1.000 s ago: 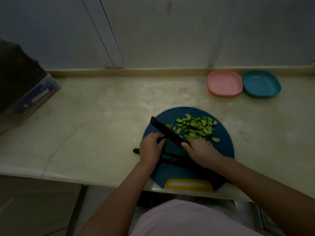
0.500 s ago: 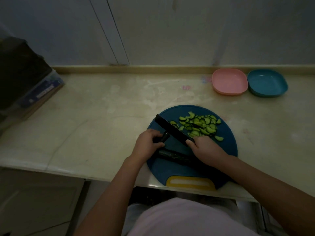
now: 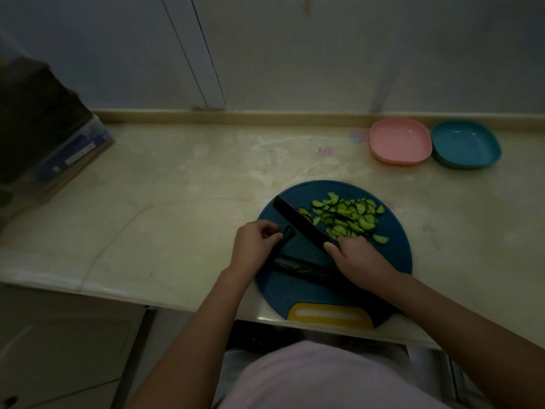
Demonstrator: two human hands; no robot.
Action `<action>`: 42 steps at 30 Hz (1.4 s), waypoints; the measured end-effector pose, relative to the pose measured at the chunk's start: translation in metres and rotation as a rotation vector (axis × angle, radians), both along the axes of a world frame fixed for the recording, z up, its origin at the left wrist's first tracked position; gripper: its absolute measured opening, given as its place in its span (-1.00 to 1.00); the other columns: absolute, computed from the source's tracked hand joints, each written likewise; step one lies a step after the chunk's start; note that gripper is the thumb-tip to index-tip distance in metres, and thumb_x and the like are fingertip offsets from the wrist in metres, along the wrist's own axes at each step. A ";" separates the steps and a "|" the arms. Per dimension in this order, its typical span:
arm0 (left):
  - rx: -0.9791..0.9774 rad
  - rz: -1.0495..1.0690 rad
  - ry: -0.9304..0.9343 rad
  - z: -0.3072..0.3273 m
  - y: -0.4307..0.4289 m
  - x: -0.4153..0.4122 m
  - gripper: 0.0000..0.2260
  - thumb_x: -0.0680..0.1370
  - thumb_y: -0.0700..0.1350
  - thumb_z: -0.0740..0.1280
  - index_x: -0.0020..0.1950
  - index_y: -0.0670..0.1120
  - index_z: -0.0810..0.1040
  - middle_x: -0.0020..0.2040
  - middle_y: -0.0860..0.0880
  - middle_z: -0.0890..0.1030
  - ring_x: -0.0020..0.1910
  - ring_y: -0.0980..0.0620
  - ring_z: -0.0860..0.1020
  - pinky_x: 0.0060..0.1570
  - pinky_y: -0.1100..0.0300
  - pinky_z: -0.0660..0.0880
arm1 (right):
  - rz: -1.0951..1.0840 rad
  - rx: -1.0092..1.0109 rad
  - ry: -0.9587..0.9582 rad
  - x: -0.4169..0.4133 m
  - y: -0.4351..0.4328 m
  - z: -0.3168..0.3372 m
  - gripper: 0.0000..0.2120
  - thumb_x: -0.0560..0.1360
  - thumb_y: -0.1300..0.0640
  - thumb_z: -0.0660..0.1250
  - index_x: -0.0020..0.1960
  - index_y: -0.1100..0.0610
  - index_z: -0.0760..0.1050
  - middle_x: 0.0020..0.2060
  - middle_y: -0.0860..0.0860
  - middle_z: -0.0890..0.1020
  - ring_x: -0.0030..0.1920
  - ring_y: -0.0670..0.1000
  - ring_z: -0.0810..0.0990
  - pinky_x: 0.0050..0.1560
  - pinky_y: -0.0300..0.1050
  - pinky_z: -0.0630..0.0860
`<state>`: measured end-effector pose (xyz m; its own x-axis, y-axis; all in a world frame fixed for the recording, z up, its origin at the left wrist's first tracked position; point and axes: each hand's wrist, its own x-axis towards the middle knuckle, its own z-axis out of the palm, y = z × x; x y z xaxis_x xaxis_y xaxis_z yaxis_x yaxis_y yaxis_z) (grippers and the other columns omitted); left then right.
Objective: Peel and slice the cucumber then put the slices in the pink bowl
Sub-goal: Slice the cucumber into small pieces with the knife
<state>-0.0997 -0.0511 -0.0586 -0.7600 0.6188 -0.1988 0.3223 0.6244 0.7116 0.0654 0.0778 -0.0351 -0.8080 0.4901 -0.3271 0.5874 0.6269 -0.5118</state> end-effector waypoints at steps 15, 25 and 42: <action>-0.005 0.025 0.160 -0.001 0.016 0.020 -0.84 0.46 -0.07 0.43 -0.05 -0.13 0.67 -0.10 -0.05 0.68 -0.14 0.03 0.60 -0.13 0.19 0.47 | -0.037 -0.098 0.025 0.005 -0.003 0.005 -0.61 0.61 -0.05 0.07 -0.21 0.18 0.44 -0.37 0.05 0.48 -0.28 0.07 0.49 -0.29 -0.10 0.33; -0.003 0.063 0.137 -0.002 0.016 0.020 -0.83 0.46 -0.04 0.43 -0.07 -0.12 0.67 -0.12 -0.05 0.67 -0.16 0.03 0.60 -0.18 0.22 0.46 | -0.020 -0.118 0.037 0.008 -0.003 0.009 -0.62 0.61 -0.04 0.08 -0.24 0.16 0.42 -0.38 0.05 0.47 -0.31 0.03 0.46 -0.27 -0.06 0.35; 0.032 0.040 0.163 -0.001 0.017 0.025 -0.87 0.47 -0.13 0.41 -0.10 -0.19 0.65 -0.14 -0.10 0.67 -0.17 -0.03 0.60 -0.16 0.15 0.49 | 0.019 0.036 -0.045 -0.014 -0.010 0.000 -0.64 0.62 -0.05 0.04 -0.20 0.17 0.36 -0.36 0.04 0.41 -0.28 0.07 0.42 -0.29 -0.13 0.28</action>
